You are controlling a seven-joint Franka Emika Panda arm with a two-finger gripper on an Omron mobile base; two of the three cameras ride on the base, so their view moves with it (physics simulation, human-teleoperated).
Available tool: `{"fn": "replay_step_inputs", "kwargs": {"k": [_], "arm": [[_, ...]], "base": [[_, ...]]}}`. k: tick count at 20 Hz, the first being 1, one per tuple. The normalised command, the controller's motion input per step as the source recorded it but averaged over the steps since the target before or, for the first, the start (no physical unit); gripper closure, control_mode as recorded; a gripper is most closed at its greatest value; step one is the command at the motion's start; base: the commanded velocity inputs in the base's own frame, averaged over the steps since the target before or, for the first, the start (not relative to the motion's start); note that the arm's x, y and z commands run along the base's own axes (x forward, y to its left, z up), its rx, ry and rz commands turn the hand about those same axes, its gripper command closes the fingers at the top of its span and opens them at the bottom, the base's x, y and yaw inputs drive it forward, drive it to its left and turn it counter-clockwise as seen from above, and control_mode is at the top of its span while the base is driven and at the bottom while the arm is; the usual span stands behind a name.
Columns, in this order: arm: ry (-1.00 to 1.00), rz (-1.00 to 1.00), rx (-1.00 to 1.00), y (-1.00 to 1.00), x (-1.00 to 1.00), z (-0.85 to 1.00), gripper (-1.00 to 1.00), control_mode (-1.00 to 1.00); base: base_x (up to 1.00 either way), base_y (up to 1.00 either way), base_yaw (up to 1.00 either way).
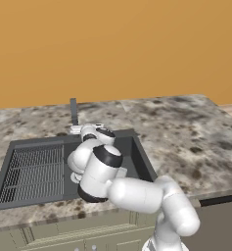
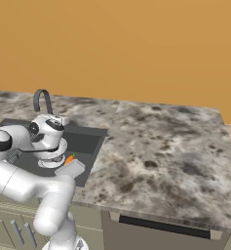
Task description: Pick the tupperware and colander and place them in the sink. Then turn on the water.
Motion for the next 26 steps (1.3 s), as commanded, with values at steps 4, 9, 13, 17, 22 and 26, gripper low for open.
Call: {"fn": "replay_step_inputs", "kwargs": {"k": [4, 9, 13, 17, 22, 26], "arm": [[0.0, 0.0, 0.0, 0.0, 0.15, 0.0, -1.0, -1.0], [0.0, 0.0, 0.0, 0.0, 0.06, -0.07, -1.0, -1.0], [0.0, 0.0, 0.0, 0.0, 0.08, -0.08, -1.0, -1.0], [0.0, 0.0, 0.0, 0.0, 0.09, -0.11, -1.0, -1.0], [0.0, 0.0, 0.0, 0.0, 0.13, -0.03, -1.0, -1.0], [0.0, 0.0, 0.0, 0.0, 0.1, -0.02, -1.0, -1.0]], "base": [[0.0, 0.0, 0.0], [0.0, 0.0, 0.0], [0.0, 0.0, 0.0], [0.0, 0.0, 0.0], [0.0, 0.0, 0.0], [0.0, 0.0, 0.0]]}}
